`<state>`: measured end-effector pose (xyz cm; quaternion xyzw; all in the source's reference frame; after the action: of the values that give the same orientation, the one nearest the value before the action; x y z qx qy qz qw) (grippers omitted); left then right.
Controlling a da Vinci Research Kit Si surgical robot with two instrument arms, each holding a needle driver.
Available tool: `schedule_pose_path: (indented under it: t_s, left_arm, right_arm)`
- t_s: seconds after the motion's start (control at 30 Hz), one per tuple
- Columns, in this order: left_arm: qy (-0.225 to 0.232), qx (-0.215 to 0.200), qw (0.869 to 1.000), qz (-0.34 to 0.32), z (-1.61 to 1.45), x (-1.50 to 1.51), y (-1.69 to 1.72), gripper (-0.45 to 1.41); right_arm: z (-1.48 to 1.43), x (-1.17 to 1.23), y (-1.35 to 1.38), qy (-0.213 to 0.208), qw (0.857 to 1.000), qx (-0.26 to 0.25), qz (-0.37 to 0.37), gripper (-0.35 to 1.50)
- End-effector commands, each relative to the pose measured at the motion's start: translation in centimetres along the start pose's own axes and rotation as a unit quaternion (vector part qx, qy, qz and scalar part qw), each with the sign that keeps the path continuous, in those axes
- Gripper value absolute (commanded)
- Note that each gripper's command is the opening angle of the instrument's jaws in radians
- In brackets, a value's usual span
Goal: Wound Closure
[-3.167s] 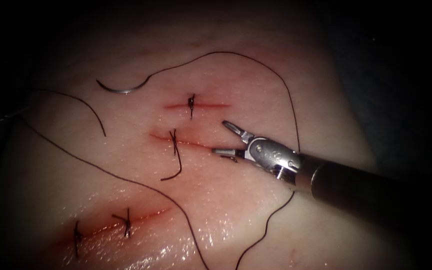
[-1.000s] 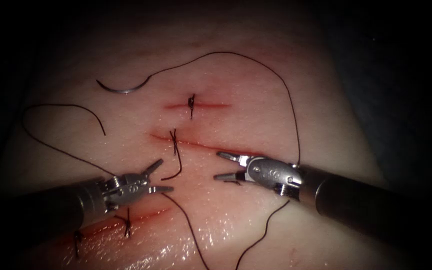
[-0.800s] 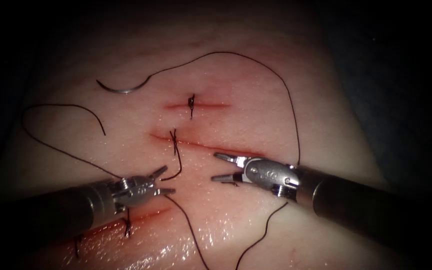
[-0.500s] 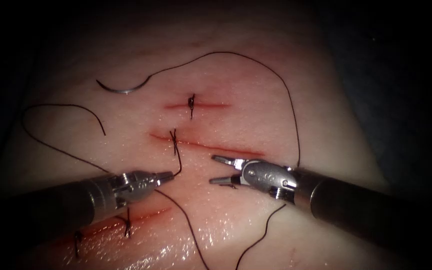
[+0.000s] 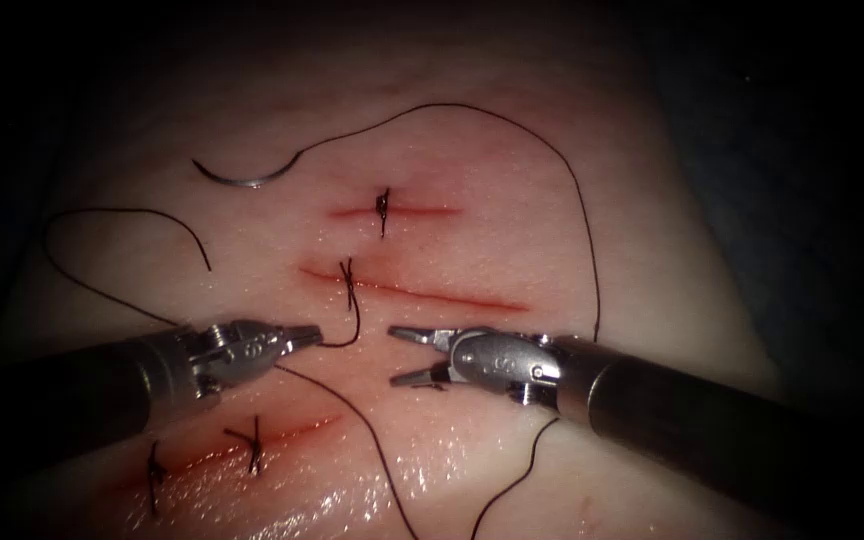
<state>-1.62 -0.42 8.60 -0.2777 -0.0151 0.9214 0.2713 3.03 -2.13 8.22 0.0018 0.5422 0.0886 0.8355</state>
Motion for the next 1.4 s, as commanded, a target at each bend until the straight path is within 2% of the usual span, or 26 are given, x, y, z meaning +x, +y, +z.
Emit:
schedule_pose_path:
  t_s: [0.03, 0.1, 0.4, 0.43, 0.47, 0.5, 0.57, 0.7, 0.73, 0.93, 1.07, 1.17, 1.4]
  left_arm:
    - [0.004, 0.003, 1.000, 0.001, 0.06, 0.04, -0.02, -0.45]
    - [0.005, 0.008, 1.000, 0.001, 0.03, 0.07, -0.05, -0.45]
    - [-0.001, 0.025, 1.000, 0.002, 0.05, 0.06, 0.03, -0.45]
    - [-0.002, 0.026, 1.000, 0.001, 0.06, 0.07, 0.04, -0.35]
    - [-0.002, 0.027, 1.000, 0.001, 0.07, 0.07, 0.06, -0.13]
    - [-0.007, 0.025, 1.000, 0.003, 0.08, 0.07, 0.09, -0.05]
    - [-0.022, 0.019, 1.000, 0.009, 0.12, 0.07, 0.15, 0.26]
    - [-0.054, 0.005, 0.998, 0.020, 0.21, 0.08, 0.25, 0.62]
    - [-0.059, 0.003, 0.998, 0.022, 0.22, 0.08, 0.26, 0.64]
    - [-0.092, -0.001, 0.995, 0.035, 0.27, 0.02, 0.23, 0.66]
    - [-0.113, -0.004, 0.993, 0.040, 0.30, -0.07, 0.17, 0.52]
    - [-0.127, -0.011, 0.991, 0.037, 0.36, -0.13, 0.17, 0.36]
    - [-0.125, -0.020, 0.991, 0.035, 0.51, -0.14, 0.19, 0.10]
  right_arm:
    - [0.21, 0.02, 0.08, 0.005, 1.000, -0.008, -0.003, 1.33]
    - [0.31, 0.02, 0.12, 0.014, 1.000, -0.027, -0.002, 1.46]
    - [0.26, -0.03, 0.13, 0.018, 0.999, -0.030, -0.003, 1.46]
    - [0.24, -0.03, 0.12, 0.017, 0.999, -0.031, -0.003, 1.46]
    - [0.23, -0.02, 0.12, 0.018, 0.999, -0.030, -0.003, 1.46]
    - [0.23, -0.02, 0.11, 0.018, 0.999, -0.030, -0.003, 1.46]
    - [0.21, -0.02, 0.11, 0.018, 0.999, -0.030, -0.004, 1.46]
    - [0.19, -0.03, 0.11, 0.017, 0.999, -0.030, -0.004, 1.46]
    - [0.18, -0.03, 0.11, 0.016, 0.999, -0.029, -0.004, 1.46]
    - [0.14, -0.05, 0.10, 0.016, 0.999, -0.029, -0.005, 1.46]
    - [0.13, -0.04, 0.09, 0.016, 0.999, -0.028, -0.005, 1.46]
    - [0.14, -0.04, 0.09, 0.016, 0.999, -0.029, -0.005, 1.46]
    - [0.16, -0.03, 0.08, 0.014, 0.999, -0.028, -0.005, 1.45]
